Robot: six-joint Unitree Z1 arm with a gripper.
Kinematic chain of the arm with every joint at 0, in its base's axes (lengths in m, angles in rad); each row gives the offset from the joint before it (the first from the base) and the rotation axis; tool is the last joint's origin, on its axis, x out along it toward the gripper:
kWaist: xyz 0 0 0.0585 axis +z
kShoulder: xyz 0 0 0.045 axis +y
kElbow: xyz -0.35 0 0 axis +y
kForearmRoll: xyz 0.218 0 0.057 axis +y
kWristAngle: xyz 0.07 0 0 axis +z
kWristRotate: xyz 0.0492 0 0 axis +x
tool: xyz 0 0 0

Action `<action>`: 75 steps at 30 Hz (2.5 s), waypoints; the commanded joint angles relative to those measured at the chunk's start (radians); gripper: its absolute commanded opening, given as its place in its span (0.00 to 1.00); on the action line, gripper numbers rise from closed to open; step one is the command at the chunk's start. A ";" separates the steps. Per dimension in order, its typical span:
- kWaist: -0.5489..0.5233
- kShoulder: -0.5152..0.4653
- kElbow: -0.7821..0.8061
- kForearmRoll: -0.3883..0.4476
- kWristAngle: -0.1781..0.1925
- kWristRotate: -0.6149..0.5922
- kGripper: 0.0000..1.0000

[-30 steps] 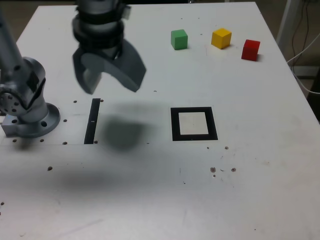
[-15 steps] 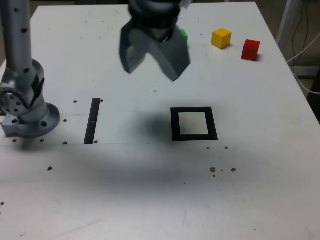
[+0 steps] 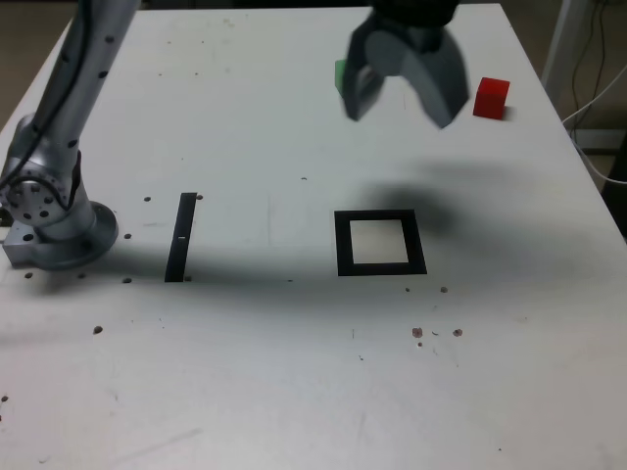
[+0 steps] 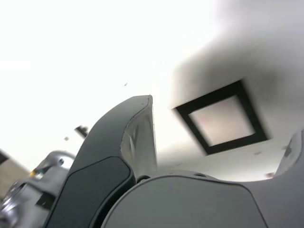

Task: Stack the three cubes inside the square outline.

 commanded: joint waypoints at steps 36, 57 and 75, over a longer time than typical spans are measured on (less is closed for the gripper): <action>0.147 0.412 -0.652 0.014 0.130 0.106 0.98; 0.170 0.525 -0.761 -0.038 0.186 0.145 0.93; 0.170 0.540 -0.778 -0.068 0.202 0.134 0.79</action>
